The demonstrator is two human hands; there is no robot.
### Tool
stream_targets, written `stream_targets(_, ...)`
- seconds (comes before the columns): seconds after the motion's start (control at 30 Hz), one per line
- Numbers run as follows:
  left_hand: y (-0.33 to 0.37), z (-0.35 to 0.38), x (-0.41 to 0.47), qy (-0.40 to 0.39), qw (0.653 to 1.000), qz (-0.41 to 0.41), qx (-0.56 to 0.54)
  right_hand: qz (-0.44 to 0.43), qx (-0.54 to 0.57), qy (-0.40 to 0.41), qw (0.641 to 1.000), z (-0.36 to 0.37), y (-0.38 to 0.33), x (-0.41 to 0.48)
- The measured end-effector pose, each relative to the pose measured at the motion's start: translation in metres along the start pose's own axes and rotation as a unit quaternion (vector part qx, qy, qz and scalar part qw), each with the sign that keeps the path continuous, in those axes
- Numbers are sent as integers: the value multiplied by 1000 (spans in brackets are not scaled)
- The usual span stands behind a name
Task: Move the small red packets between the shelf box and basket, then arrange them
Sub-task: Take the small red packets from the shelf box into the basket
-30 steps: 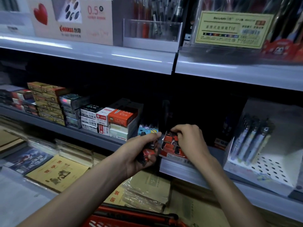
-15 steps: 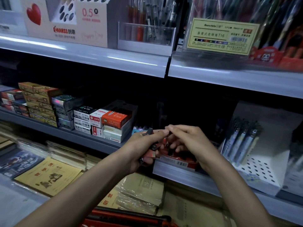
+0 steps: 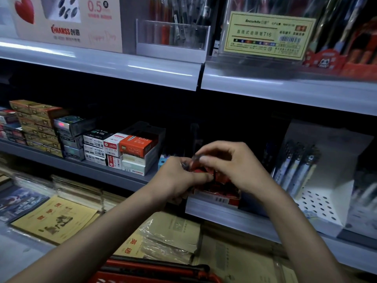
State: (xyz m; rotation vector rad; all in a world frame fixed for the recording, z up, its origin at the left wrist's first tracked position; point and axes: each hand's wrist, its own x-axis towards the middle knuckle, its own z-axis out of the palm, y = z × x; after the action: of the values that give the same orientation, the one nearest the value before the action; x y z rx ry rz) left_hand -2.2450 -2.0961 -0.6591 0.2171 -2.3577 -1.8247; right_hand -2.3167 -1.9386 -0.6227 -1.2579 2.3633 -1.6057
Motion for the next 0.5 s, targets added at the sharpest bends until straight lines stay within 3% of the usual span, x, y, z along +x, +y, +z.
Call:
stream_targets(0.1,-1,-3,0,14,999,-34,-25,55,25,137,989,-8,8,5)
stream_targets(0.2,-3,-11,-4,25,997,-61,-43,86,-157,210,961,-17,26,7)
stream_targets(0.3,-2,-18,-7,19,993,-89,-81,108,-300,181,930,-14,44,8)
stream_targets(0.5,0,-23,-6,26,984,-107,-137,76,-413,74,904,-8,70,11)
